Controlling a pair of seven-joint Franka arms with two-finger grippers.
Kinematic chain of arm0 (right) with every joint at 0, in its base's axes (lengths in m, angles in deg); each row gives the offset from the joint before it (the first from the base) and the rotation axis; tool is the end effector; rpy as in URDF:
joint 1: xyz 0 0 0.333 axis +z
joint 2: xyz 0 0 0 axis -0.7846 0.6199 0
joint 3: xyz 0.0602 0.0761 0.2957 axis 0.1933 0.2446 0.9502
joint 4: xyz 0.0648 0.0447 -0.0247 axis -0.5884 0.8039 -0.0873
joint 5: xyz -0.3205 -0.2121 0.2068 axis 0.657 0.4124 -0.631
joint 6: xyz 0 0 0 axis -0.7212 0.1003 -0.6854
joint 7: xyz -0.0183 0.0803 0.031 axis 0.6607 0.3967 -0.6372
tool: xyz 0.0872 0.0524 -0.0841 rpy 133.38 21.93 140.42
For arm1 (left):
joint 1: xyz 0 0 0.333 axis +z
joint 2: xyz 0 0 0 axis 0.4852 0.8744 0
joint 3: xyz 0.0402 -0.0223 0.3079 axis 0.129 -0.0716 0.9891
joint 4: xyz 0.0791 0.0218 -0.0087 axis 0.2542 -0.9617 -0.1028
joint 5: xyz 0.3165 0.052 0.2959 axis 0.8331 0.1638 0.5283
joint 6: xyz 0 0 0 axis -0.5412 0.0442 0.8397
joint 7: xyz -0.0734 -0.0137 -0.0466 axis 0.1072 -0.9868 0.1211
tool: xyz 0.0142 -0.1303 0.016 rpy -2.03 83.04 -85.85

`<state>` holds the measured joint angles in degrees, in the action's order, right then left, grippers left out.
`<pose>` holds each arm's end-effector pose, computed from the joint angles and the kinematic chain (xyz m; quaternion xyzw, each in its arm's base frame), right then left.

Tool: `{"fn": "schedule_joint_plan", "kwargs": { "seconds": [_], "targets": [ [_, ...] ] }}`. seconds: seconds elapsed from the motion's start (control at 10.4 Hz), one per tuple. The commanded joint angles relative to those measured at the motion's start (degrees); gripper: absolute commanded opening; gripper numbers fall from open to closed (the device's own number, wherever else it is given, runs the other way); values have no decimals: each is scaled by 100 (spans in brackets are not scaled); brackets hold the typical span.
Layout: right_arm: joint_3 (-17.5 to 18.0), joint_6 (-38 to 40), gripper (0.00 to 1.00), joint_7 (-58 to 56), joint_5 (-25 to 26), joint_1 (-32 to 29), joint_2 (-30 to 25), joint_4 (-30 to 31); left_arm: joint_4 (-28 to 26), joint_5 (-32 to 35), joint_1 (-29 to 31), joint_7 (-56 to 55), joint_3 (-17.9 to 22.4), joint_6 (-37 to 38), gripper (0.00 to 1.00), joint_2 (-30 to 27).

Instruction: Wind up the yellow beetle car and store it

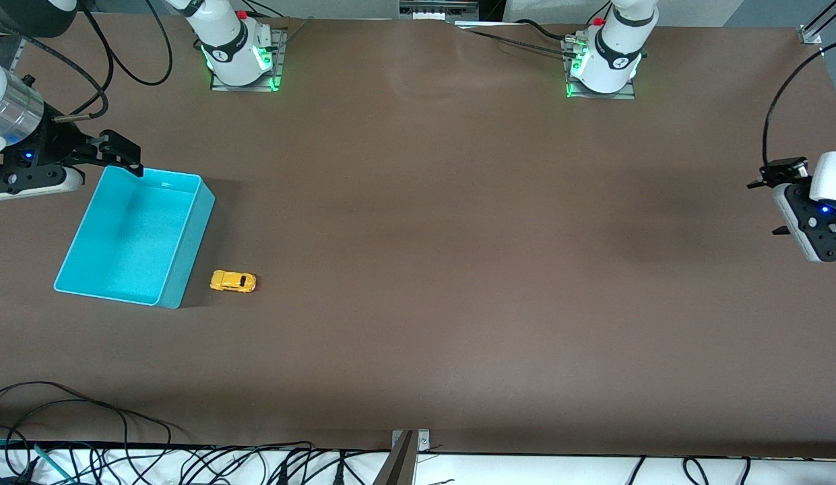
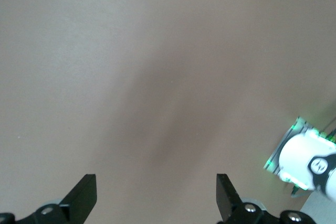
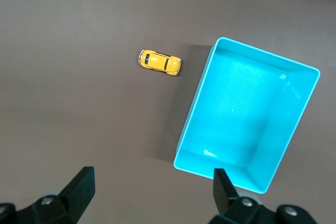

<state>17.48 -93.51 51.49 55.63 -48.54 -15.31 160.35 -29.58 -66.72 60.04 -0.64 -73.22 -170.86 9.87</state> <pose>0.6125 0.0464 0.5487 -0.9966 -0.0791 0.0219 0.0004 0.6460 0.0786 0.4796 0.8788 -0.4561 -0.1177 0.0769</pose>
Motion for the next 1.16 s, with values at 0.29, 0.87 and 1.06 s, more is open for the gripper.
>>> {"fn": "schedule_joint_plan", "kwargs": {
  "seconds": [0.29, 0.87, 1.06],
  "targets": [
    [0, -239, 100, -66, 60, 239, 618, -154, -263, -316, -1600, -2965, 915, 92, 100, -947],
    [-35, -949, 100, -83, 25, 608, 1585, -473, -1528, -871, -3145, -4663, 2643, -1297, 100, -1984],
    [-17, -1686, 100, -624, 16, 573, 1639, 43, -1520, -880, -3146, -4906, 2635, -1227, 100, -1994]
  ]
}}
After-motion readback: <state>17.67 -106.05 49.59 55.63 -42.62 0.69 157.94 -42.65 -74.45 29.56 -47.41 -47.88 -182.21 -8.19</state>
